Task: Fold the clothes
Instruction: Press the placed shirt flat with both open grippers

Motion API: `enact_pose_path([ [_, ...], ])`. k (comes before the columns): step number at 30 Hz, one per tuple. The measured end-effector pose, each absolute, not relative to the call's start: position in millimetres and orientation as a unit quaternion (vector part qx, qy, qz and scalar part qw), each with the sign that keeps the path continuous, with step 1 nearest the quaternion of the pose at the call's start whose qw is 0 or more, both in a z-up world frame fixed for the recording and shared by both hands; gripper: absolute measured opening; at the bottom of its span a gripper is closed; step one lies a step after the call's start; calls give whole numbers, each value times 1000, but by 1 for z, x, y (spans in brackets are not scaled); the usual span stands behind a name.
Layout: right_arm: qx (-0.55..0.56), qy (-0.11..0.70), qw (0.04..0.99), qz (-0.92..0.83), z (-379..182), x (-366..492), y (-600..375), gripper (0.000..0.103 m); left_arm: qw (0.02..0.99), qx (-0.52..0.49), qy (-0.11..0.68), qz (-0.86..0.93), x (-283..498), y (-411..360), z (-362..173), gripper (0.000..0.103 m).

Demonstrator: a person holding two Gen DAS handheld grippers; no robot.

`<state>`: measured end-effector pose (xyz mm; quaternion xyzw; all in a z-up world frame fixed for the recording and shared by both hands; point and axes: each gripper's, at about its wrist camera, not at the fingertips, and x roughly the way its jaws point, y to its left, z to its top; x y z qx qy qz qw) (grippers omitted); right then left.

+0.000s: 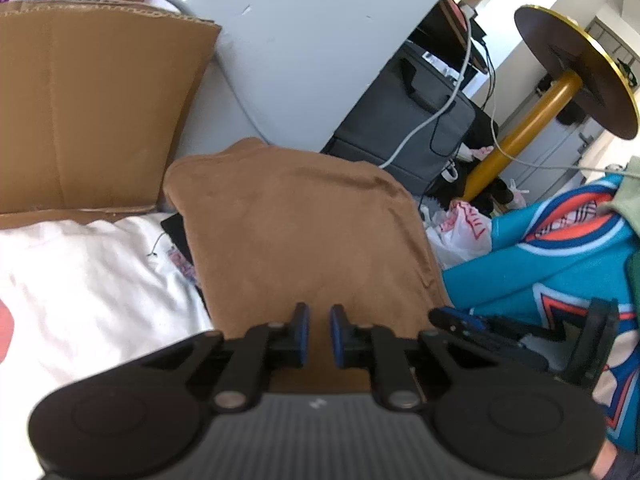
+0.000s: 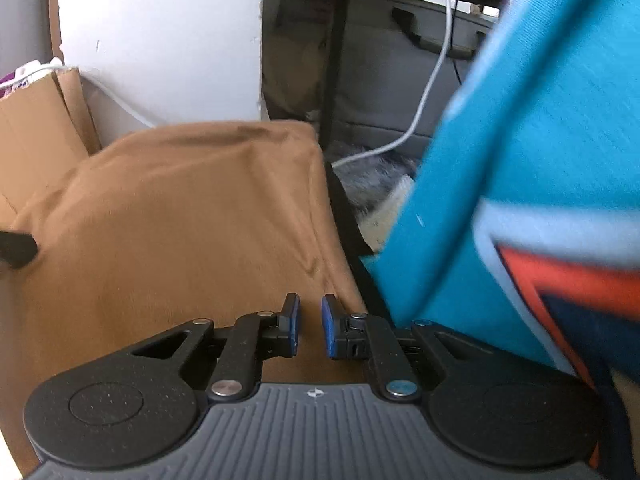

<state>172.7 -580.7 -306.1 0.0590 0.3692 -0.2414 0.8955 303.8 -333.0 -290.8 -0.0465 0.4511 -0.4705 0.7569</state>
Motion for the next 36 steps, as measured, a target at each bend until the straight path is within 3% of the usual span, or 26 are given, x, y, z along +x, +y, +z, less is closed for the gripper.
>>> enact_pose_path([
  [18,45,400,875,-269,-317,94,-549,24,748,-42,482,-454,271,-292,-303,23],
  [20,46,404,872,-272,-317,86,-545,25,745,-46,483,-458,269,-286,-299,47],
  [22,52,407,871,-271,-315,80,-541,26,746,-44,478,-461,265,-281,-294,58],
  [25,67,403,874,-265,-308,73,-532,41,747,-41,473,-465,259,-272,-284,64],
  [27,74,400,876,-258,-301,71,-525,59,747,-41,473,-465,257,-265,-277,75],
  [29,75,398,878,-257,-295,72,-518,67,745,-40,477,-464,257,-260,-269,93],
  [31,83,398,877,-258,-290,74,-513,74,729,-44,490,-475,258,-256,-262,100],
  [33,105,402,871,-261,-285,76,-511,90,712,-38,498,-494,257,-256,-256,102],
  [36,128,413,864,-258,-277,83,-507,95,718,-17,499,-484,256,-252,-245,103],
])
